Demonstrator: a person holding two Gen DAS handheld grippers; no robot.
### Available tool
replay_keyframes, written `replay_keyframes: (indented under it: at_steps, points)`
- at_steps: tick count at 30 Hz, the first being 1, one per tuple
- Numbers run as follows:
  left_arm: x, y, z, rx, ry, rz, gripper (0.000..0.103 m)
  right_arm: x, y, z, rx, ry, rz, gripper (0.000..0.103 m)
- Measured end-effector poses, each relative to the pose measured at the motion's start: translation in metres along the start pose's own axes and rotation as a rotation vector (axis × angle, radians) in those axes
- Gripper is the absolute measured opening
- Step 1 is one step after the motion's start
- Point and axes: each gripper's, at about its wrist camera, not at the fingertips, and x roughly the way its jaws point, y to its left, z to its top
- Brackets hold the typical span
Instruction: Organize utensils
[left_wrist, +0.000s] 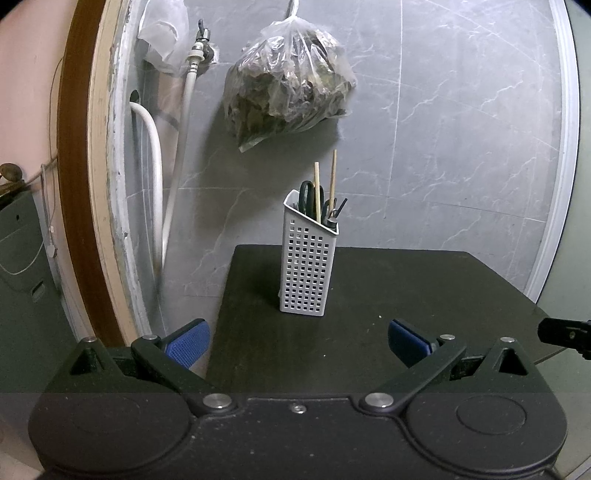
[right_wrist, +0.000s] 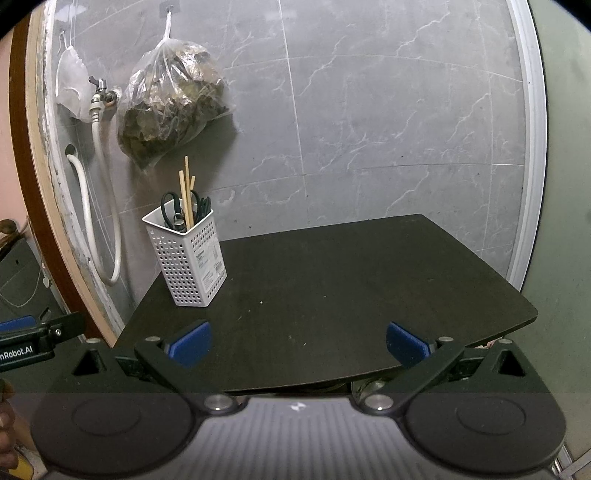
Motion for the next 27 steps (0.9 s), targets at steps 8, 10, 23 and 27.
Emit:
replay_keyframes:
  at_steps: [8,10,23,27]
  points:
    - [0.003,0.001,-0.002,-0.003,0.006,0.002,0.102,0.002,0.000,-0.001,0.000,0.003,-0.002,0.103]
    - [0.006,0.000,-0.002,-0.005,0.009,0.003,0.102,0.003,0.001,-0.001,-0.001,0.004,-0.002,0.103]
    - [0.016,0.001,0.000,-0.013,0.031,0.001,0.102,0.012,0.005,-0.001,-0.005,0.027,-0.005,0.103]
    - [0.021,0.001,0.000,-0.005,0.049,0.009,0.102,0.014,0.006,-0.001,-0.009,0.034,-0.007,0.103]
